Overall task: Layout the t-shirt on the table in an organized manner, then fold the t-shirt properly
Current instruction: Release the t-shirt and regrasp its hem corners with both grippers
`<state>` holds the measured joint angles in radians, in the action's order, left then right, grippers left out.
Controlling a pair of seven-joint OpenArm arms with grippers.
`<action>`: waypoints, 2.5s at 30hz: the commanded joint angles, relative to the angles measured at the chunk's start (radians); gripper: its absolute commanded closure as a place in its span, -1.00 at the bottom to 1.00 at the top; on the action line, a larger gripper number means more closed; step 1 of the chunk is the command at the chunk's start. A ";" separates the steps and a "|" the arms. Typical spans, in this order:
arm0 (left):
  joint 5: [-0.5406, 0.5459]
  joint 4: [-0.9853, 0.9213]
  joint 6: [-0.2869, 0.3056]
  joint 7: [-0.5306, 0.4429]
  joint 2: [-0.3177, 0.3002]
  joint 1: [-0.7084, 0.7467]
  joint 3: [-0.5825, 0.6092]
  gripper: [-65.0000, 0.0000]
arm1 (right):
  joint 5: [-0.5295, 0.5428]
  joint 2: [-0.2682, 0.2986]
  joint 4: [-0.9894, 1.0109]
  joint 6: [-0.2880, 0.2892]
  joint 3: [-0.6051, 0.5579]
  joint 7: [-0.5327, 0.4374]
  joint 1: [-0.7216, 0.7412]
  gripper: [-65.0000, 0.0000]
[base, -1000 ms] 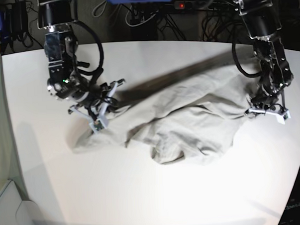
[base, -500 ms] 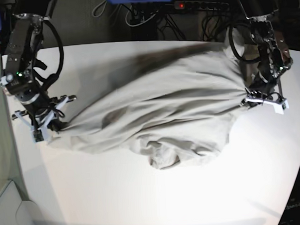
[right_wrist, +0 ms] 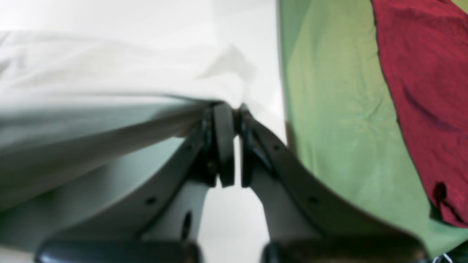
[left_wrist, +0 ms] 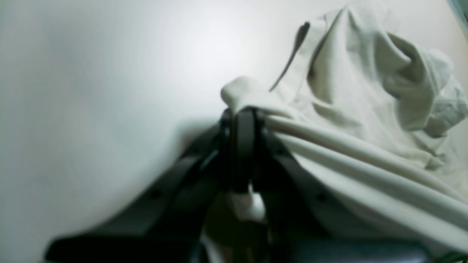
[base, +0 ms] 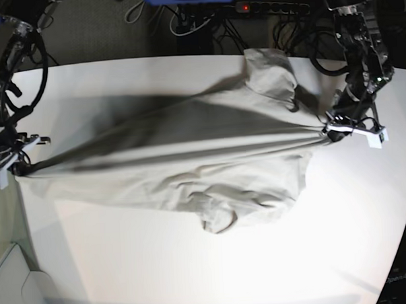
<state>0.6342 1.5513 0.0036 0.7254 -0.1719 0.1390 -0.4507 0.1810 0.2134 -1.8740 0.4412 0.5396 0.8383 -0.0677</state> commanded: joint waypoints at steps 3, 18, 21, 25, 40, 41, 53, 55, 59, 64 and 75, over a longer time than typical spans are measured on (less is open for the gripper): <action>0.017 0.022 -0.009 -0.028 -0.015 0.006 -0.004 0.99 | -0.005 0.013 -0.011 0.017 0.003 -0.027 -0.021 1.00; 0.062 0.094 -0.004 0.158 -0.025 0.072 -0.010 -0.15 | -0.005 0.041 -0.009 0.017 -0.086 0.112 -0.048 0.28; 0.062 0.176 -0.004 0.158 -0.025 0.098 -0.010 -0.40 | -0.005 0.041 -0.020 0.017 -0.082 0.106 -0.050 0.08; 0.062 0.301 -0.004 0.158 -0.025 0.121 -0.032 -0.62 | -0.001 0.024 -0.060 0.017 -0.009 0.105 -0.050 0.02; 0.052 -0.130 -0.007 0.142 -0.015 -0.333 0.165 -0.62 | -0.004 -0.059 -0.086 0.017 -0.155 0.114 0.019 0.01; 0.052 -0.176 -0.011 0.121 -0.015 -0.359 0.201 -0.62 | -0.004 -0.065 -0.086 0.017 -0.157 0.114 0.022 0.01; 0.055 -0.469 -0.015 -0.019 -0.025 -0.393 0.410 -0.62 | -0.004 -0.068 -0.085 0.017 -0.275 0.106 0.026 0.01; 0.062 -0.426 -0.015 0.036 -0.061 -0.347 0.409 -0.62 | -0.004 -0.068 -0.082 0.017 -0.276 0.112 0.038 0.01; 0.059 -0.305 -0.015 0.081 -0.102 -0.266 0.407 -0.62 | -0.004 -0.072 -0.077 0.017 -0.276 0.111 0.049 0.01; 0.057 -0.163 -0.017 0.086 -0.133 -0.132 0.303 -0.62 | -0.004 -0.073 -0.072 0.017 -0.329 0.106 0.049 0.01; 0.063 0.125 -0.017 0.086 -0.125 -0.011 0.115 -0.62 | -0.002 -0.095 -0.002 0.017 -0.454 0.105 0.050 0.01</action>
<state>0.6865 1.6615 0.0025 0.8230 -0.2874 0.1352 -0.3294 0.1631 0.1192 -1.8610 0.4412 0.0875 0.9691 -0.0334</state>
